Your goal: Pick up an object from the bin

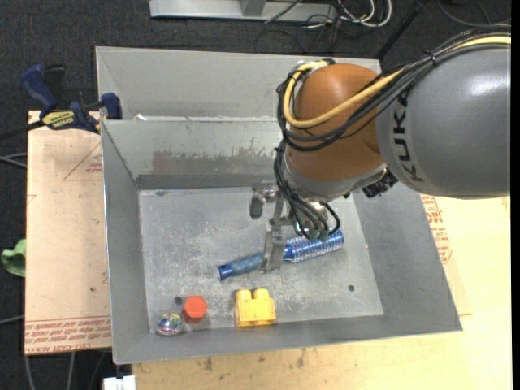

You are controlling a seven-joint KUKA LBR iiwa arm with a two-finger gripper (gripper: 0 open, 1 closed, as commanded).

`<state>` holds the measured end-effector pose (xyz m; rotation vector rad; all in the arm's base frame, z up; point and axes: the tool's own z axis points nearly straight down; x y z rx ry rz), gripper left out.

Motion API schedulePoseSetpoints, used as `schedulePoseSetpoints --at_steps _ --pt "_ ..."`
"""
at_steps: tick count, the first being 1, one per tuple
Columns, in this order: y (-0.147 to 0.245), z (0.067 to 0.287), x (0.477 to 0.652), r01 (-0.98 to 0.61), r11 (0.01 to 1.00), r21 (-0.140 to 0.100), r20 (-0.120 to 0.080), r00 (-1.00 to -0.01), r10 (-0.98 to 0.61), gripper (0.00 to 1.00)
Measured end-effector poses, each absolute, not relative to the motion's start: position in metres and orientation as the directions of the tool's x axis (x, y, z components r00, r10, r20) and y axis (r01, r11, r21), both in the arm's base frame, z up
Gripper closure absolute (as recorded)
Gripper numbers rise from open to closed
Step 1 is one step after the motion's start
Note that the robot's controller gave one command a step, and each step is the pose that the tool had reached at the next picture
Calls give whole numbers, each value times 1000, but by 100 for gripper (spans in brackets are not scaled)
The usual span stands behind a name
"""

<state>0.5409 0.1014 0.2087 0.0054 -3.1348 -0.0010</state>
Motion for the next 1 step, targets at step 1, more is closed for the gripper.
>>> schedulePoseSetpoints --at_steps 1 --pt "86 75 548 -94 996 1 3 -996 -94 0"
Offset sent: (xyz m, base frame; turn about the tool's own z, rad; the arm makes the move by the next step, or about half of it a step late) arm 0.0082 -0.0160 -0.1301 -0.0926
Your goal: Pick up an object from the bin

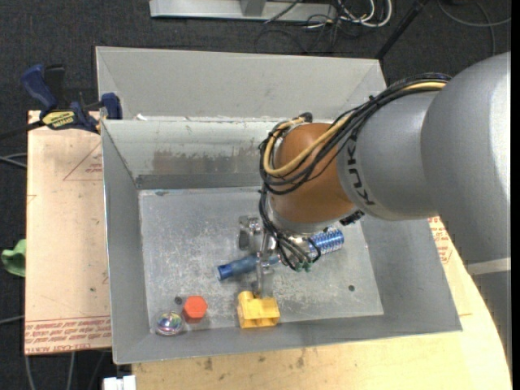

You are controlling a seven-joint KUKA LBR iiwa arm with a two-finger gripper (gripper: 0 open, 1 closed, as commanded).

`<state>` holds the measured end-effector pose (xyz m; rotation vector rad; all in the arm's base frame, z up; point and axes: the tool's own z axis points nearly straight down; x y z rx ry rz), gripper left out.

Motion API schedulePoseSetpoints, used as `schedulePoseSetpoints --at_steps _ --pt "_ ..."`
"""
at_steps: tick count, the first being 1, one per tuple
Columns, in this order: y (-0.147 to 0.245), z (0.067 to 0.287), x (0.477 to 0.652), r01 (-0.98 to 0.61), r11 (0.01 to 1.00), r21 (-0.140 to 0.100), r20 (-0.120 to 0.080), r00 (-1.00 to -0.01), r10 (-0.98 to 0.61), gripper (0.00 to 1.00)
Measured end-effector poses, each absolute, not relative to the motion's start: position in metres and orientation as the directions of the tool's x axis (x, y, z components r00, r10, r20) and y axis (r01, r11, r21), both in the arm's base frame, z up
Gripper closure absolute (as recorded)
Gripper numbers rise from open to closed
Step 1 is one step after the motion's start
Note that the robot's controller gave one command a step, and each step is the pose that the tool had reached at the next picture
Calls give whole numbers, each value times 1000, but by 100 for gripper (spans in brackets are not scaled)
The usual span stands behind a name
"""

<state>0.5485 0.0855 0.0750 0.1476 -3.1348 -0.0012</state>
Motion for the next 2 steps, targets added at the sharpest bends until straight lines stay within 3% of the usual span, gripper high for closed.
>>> schedulePoseSetpoints --at_steps 1,2 --pt "86 78 549 -94 996 1 0 -996 -94 100" --pt "84 247 547 -54 999 2 -10 -998 -54 100"
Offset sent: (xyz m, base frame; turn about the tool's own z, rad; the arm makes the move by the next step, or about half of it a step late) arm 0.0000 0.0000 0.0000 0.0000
